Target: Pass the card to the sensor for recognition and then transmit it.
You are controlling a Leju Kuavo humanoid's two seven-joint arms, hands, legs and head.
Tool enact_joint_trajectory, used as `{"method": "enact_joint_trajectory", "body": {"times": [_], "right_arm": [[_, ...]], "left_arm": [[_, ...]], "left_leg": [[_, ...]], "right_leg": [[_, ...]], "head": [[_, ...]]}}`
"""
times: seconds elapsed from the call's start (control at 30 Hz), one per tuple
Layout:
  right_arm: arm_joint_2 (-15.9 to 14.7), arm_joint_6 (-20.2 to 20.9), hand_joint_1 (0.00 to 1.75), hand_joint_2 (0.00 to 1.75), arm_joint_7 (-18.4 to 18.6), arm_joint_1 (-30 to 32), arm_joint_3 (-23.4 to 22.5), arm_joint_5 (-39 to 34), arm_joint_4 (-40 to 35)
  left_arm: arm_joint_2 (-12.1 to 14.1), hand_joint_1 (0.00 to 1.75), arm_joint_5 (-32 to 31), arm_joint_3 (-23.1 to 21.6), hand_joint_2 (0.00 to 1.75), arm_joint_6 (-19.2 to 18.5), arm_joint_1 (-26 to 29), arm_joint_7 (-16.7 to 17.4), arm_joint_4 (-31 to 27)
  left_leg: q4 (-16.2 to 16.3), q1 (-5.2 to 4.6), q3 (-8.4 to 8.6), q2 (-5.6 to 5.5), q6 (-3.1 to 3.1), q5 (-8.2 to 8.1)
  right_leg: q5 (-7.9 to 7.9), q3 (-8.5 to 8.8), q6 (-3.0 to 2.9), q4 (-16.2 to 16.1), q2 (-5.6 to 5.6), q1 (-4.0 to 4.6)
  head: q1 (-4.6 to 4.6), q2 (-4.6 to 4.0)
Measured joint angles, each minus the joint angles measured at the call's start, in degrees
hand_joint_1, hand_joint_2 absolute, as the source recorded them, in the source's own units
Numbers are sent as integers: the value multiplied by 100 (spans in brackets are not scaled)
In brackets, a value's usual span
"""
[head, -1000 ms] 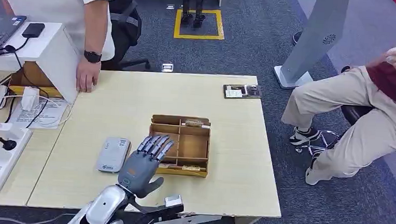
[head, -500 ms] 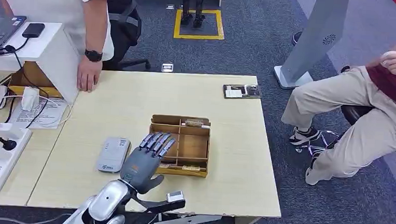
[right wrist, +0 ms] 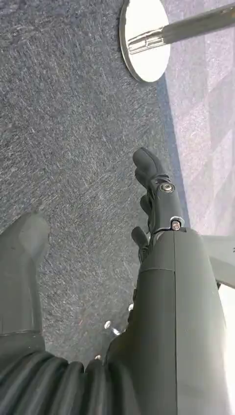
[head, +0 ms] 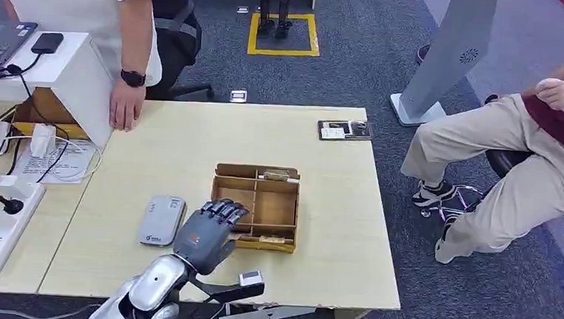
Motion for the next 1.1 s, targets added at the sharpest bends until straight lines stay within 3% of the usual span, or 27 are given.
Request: {"method": "enact_joint_trajectory", "body": {"times": [0.17, 0.53, 0.67, 0.77, 1.0, 1.1], "right_arm": [[0, 0, 0, 175, -72, -10, 0, 101, 7], [2, 0, 0, 175, -74, -12, 0, 144, 9], [2, 0, 0, 175, -79, -13, 0, 149, 13], [9, 0, 0, 175, -83, -17, 0, 166, 15], [48, 0, 0, 175, -90, -20, 0, 205, 15], [48, 0, 0, 175, -98, -17, 0, 212, 17]], "left_arm": [[20, 155, 94, -122, 175, -175, -161, 13, 398], [13, 155, 101, -219, 175, -197, -301, -2, 588], [2, 161, 125, -255, 175, -210, -328, -20, 636], [-15, 175, 173, -315, 175, -205, -343, -66, 699], [-44, 175, 153, -407, 175, 35, -305, -17, 774], [-46, 175, 4, -407, 175, 383, -242, 94, 774]], "left_leg": [[0, 0, 1, -1, 0, 0], [0, 0, 6, -1, 0, 0], [0, 0, 8, -1, 0, 0], [0, 0, 13, -1, 0, 0], [0, 0, 16, -2, 0, 0], [0, 0, 17, -2, 0, 0]], "right_leg": [[0, 3, 0, 0, -1, 0], [0, 8, 0, 0, -1, 0], [0, 11, 0, 0, -1, 0], [0, 17, 0, 0, -2, 0], [0, 21, 0, 0, -3, 0], [0, 20, 0, 0, -2, 0]], "head": [[-2, 0], [0, 0], [-2, 0], [0, 0], [0, 0], [0, 0]]}}
